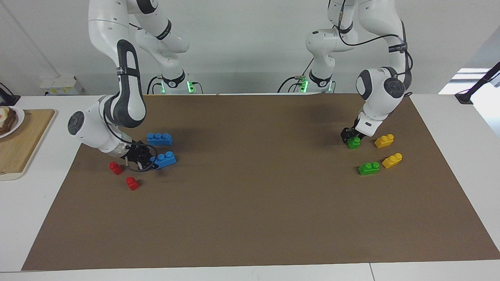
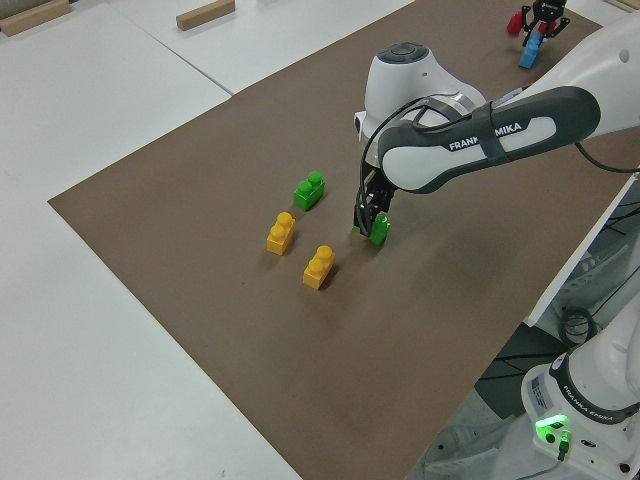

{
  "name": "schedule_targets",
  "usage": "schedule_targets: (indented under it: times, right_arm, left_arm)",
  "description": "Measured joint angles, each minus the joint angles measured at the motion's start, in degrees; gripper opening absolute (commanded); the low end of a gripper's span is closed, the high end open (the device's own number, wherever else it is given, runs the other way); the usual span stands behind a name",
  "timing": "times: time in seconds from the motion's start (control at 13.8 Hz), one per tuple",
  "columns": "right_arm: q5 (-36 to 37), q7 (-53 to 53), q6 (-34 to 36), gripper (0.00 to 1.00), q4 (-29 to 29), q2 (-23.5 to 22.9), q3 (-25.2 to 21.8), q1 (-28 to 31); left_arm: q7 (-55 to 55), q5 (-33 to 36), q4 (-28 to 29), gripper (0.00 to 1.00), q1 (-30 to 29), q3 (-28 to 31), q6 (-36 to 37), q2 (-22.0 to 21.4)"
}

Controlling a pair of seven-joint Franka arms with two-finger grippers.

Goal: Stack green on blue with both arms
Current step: 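Lift the blue brick with the right gripper and carry it toward center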

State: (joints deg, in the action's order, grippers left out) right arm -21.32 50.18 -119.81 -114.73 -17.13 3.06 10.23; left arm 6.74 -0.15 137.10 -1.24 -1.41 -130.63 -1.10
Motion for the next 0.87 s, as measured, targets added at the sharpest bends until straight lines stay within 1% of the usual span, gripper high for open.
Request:
schedule_targets:
  times: [0.14,0.36,0.51,0.65,0.79,0.87]
  right_arm:
    - [-0.16,1.11,4.82,0.00,3.36,0.28,0.02,-0.05]
    - [-0.26,7.25,12.97,0.00,10.67,2.30,0.44,-1.12]
    - [-0.37,14.71,15.90,0.00,13.75,3.91,0.56,-4.72]
    - [-0.39,23.59,16.23,0.00,14.38,5.56,0.79,-10.02]
    - [-0.39,32.15,15.93,0.00,14.43,7.09,0.94,-14.84]
    - [-0.39,35.61,15.85,0.00,14.42,7.72,0.98,-17.16]
  left_arm:
    - [-0.04,0.00,0.02,0.74,0.00,0.04,0.00,0.00]
    - [-0.10,0.00,0.02,0.74,-0.02,0.11,0.00,0.00]
    - [-0.12,0.00,0.03,0.73,-0.02,0.12,0.00,0.00]
    - [-0.13,0.00,0.03,0.64,-0.02,0.12,0.00,0.00]
    - [-0.13,0.00,0.04,0.27,-0.02,0.13,0.00,0.00]
    - [-0.13,0.00,0.04,0.12,-0.02,0.14,0.00,0.00]
